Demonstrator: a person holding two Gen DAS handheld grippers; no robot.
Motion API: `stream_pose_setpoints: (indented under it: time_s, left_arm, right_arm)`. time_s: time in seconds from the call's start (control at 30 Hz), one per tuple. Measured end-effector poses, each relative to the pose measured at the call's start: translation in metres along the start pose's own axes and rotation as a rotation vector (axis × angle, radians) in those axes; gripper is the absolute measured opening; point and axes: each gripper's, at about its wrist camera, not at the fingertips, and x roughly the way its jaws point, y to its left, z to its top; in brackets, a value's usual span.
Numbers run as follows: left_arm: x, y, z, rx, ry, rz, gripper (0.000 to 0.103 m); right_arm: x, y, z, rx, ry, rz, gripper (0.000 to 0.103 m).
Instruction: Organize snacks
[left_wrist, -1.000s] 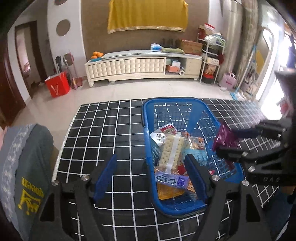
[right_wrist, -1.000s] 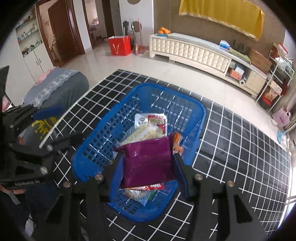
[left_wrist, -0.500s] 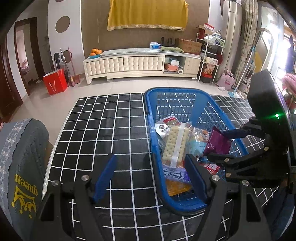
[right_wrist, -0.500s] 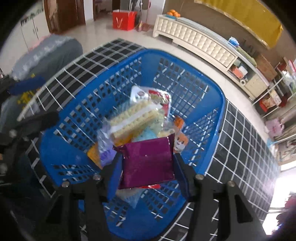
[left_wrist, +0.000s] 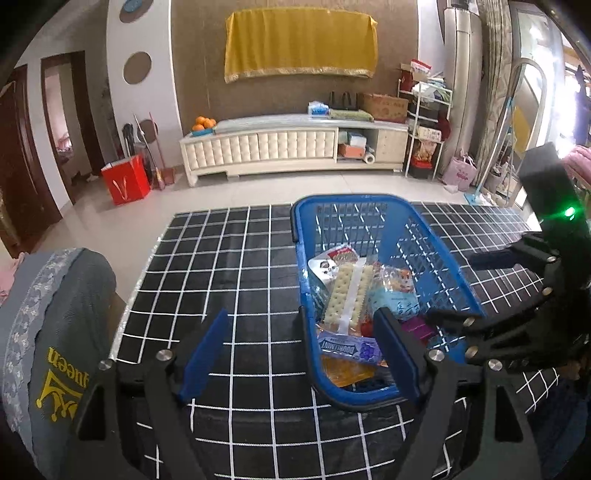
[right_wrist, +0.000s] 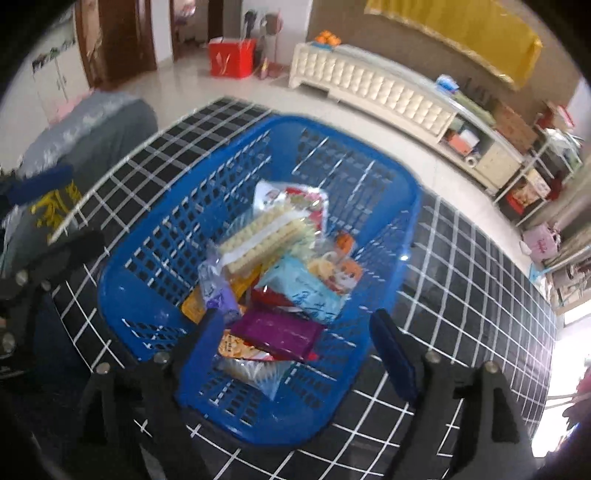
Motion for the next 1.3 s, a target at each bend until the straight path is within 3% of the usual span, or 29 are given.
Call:
stream_pose_setpoints:
  time_s: [0.27,0.43,0.6,0.73,1.0,1.07,1.3]
  left_arm:
    - [-0.040,-0.024,-0.008,-0.004,-0.084,0.001,0.079]
    - [-0.071,-0.048,-0.016,0.013,-0.152,-0.016,0.082]
    - [-0.098,-0.069,-0.029,0.016,-0.210,0.004,0.086]
    - [-0.117,-0.081,-0.038,0.014,-0.236,-0.040,0.091]
    - [-0.158,-0.110,-0.062,0.051,-0.288,-0.080,0.091]
    - [-0.168,-0.113,-0.068,0.056,-0.307,-0.084,0.103]
    - [-0.197,-0.120,-0.077,0.055,-0.352,-0.085,0.103]
  right_arm:
    - [-0.062,-0.036,-0.048,0.254,-0.218,0.013,0.085]
    - [-0.102,-0.039,-0.081,0.299,-0.312,-0.041,0.087]
    - [-0.140,-0.034,-0.106,0.317,-0.400,-0.087,0.102]
    - [-0.168,-0.029,-0.127,0.322,-0.476,-0.157,0.103]
    - [-0.206,-0.010,-0.167,0.296,-0.542,-0.210,0.103]
    - [-0.214,-0.007,-0.175,0.300,-0.553,-0.213,0.103]
    - [-0.235,0.000,-0.197,0.315,-0.596,-0.233,0.103]
